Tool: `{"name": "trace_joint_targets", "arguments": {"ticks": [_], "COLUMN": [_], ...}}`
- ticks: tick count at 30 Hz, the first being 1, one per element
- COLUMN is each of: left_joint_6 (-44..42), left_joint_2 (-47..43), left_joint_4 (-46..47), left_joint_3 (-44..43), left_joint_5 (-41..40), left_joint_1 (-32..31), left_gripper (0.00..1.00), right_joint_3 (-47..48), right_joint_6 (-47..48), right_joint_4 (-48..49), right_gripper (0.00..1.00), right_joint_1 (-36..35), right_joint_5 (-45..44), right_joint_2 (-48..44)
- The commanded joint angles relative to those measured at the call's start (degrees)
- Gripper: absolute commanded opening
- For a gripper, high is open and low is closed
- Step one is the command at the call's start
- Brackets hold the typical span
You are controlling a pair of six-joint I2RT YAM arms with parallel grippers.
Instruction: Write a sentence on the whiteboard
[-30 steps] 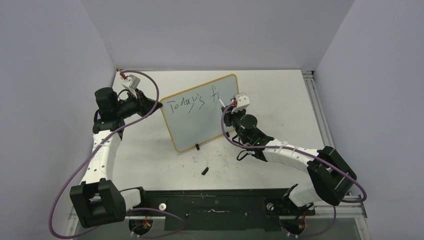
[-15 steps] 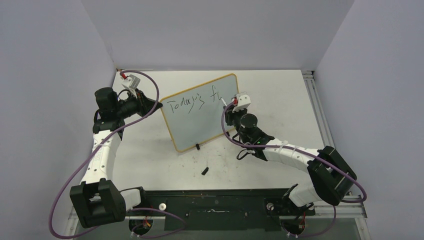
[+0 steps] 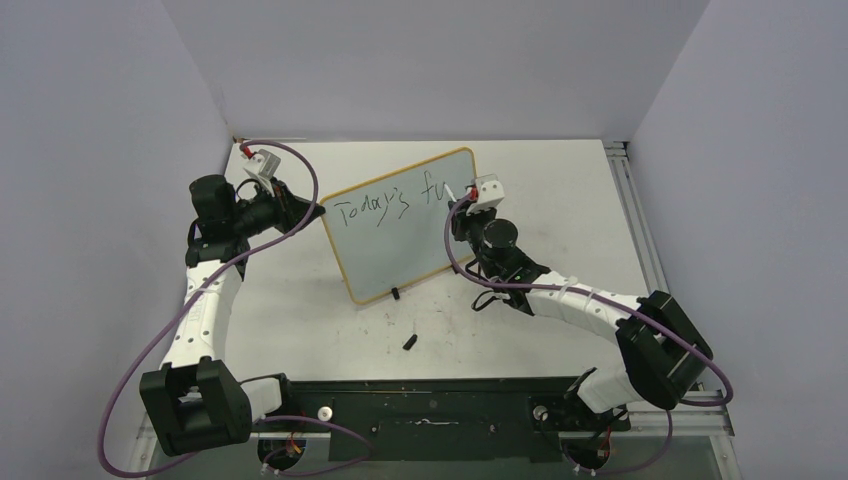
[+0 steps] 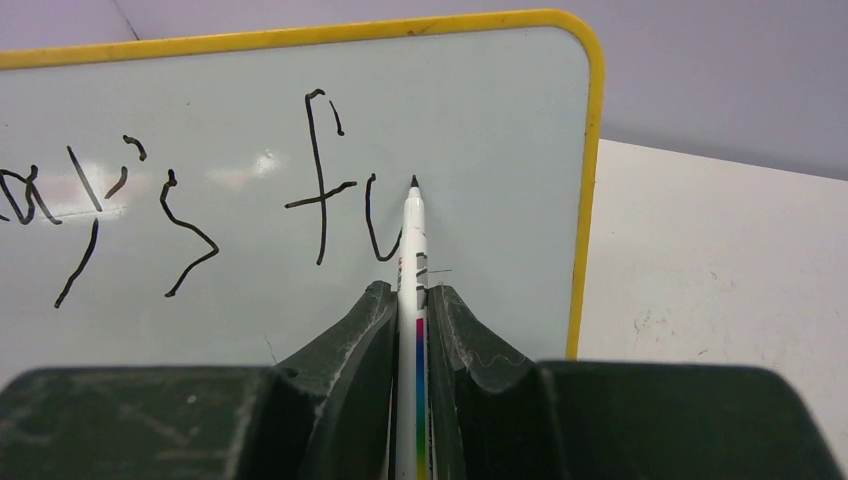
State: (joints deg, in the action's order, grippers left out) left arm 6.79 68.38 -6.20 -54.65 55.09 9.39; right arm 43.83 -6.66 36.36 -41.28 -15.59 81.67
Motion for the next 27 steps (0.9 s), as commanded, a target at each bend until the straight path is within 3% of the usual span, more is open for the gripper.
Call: {"name": "trace_joint_targets", "arguments": {"ticks": [1,13,27], "left_joint_6": [-0.63,-0.63,-0.63], "left_joint_2": [-0.69,-0.71,-0.71], "left_joint_4": [0.55,0.52,0.57], "left_joint_3": [-0.09,0.03,0.05], "left_joint_5": [0.81,0.86,0.86], "left_joint_1": [0.37,0.44,0.39], "left_gripper": [0.0,0.0,0.0], "right_joint_3": [0.45,-3.21,0.69], "right_joint_6": [-0.65,-2.58,1.01], "right_joint_4": [2.16,1.1,0.38], "right_gripper": [0.05,0.05,0.05], "right_joint_1": [0.31,0.17,0.61], "right_joint_5": [0.67,0.65,-2.14], "right_joint_2": [0.18,-0.84,-5.0]}}
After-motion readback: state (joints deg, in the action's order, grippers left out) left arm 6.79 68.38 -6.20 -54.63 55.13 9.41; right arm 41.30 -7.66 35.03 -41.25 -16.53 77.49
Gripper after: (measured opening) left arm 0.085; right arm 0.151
